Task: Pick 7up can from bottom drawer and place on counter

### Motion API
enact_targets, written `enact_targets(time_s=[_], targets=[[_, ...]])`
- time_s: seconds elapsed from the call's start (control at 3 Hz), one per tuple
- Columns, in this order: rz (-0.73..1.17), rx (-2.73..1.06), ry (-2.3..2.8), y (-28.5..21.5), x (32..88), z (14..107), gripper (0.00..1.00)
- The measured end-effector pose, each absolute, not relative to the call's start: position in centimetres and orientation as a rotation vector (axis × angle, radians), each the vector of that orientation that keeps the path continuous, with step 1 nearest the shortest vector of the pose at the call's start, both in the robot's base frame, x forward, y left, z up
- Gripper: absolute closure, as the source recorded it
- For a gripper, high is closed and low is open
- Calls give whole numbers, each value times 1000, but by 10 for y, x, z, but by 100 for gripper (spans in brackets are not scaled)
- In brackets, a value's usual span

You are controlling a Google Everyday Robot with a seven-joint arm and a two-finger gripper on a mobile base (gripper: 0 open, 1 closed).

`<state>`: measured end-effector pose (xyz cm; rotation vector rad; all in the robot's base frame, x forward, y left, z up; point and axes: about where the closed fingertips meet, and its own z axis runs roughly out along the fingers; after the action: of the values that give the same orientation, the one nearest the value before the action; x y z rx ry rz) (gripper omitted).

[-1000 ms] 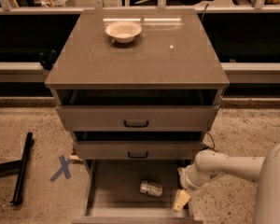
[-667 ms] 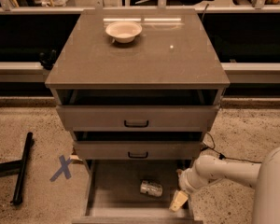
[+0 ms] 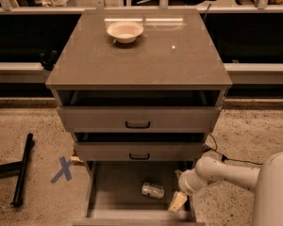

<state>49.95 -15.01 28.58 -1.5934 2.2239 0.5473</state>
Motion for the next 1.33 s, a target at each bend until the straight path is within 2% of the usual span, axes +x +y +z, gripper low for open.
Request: enact_targets(time_s=[0.67,1.33], targets=[[627,-1571,2144,-122,531,234,0],[616,-1500,2157,-109,556,185,0]])
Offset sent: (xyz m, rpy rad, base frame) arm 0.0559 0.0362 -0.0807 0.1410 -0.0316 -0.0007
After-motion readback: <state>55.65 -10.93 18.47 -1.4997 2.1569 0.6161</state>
